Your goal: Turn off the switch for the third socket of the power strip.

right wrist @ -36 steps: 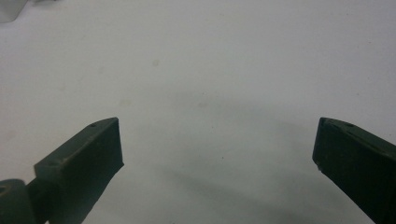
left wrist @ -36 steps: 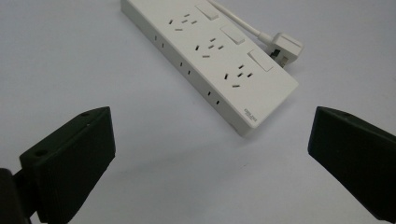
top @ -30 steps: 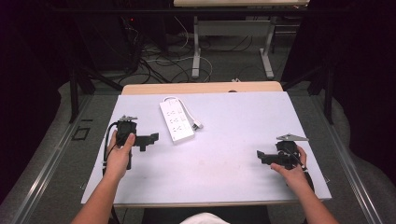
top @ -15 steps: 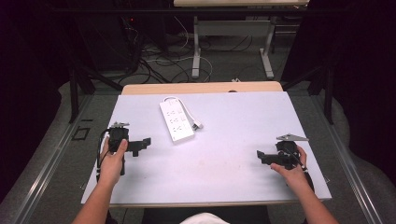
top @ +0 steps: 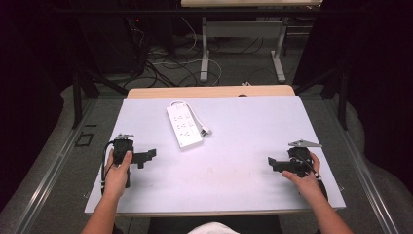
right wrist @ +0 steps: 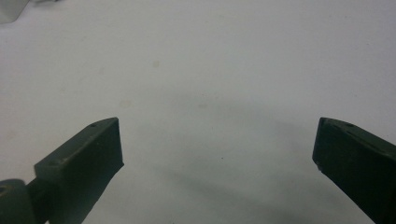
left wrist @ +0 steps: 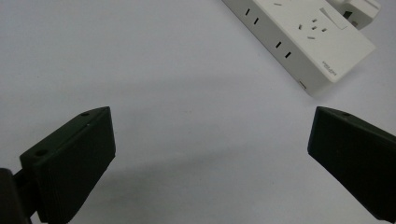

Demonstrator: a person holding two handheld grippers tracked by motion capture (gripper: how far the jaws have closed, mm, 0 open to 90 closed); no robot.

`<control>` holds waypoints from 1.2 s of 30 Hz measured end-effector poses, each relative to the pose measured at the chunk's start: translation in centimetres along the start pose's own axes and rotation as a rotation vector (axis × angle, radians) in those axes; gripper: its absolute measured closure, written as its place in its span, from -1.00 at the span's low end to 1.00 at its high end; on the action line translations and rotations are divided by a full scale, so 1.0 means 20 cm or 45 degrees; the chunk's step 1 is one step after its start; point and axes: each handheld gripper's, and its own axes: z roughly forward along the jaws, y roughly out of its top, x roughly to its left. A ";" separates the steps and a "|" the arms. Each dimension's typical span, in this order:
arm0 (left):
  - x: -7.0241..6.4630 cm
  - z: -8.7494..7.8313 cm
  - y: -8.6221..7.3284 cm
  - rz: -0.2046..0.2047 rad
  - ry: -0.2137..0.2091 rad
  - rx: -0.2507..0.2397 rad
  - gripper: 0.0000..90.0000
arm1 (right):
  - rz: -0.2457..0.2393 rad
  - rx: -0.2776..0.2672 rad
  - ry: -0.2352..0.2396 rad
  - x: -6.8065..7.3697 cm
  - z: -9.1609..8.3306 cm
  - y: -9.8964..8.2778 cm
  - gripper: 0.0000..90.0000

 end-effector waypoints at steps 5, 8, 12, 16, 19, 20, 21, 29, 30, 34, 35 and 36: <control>0.02 0.00 -0.02 -0.010 0.011 -0.006 -0.98 | 0.007 0.000 -0.002 0.00 0.00 0.00 -0.98; 0.04 0.00 -0.03 -0.008 0.026 -0.011 -0.98 | 0.005 -0.001 0.000 0.00 0.00 0.00 -0.98; 0.06 0.00 -0.05 -0.016 0.028 0.001 -0.97 | 0.005 -0.002 0.000 0.00 0.00 0.00 -0.98; 0.07 0.01 -0.06 -0.020 0.051 -0.005 -0.97 | 0.005 -0.001 -0.002 0.00 0.00 0.00 -0.98; 0.08 0.01 -0.07 -0.022 0.054 -0.013 -0.97 | 0.005 -0.002 -0.001 0.00 0.00 0.00 -0.98; 0.09 0.01 -0.07 -0.008 0.054 0.007 -0.97 | 0.004 -0.002 -0.001 0.00 0.00 0.00 -0.98; 0.09 0.01 -0.08 -0.008 0.063 -0.001 -0.96 | 0.004 -0.001 -0.001 0.00 0.00 0.00 -0.98; 0.12 0.01 -0.09 0.003 0.089 -0.010 -0.96 | -0.001 -0.002 -0.001 0.00 0.00 0.00 -0.98; 0.12 0.01 -0.09 0.001 0.095 -0.014 -0.96 | 0.003 0.000 -0.001 0.00 0.00 0.00 -0.97; 0.14 0.01 -0.10 -0.010 0.096 -0.012 -0.95 | -0.001 -0.002 0.000 0.00 0.00 0.00 -0.97; 0.14 0.01 -0.10 -0.013 0.101 -0.003 -0.95 | 0.004 0.000 0.000 0.00 0.00 0.00 -0.97; 0.14 0.02 -0.10 -0.016 0.101 -0.015 -0.94 | 0.003 0.000 0.000 0.00 0.00 0.00 -0.97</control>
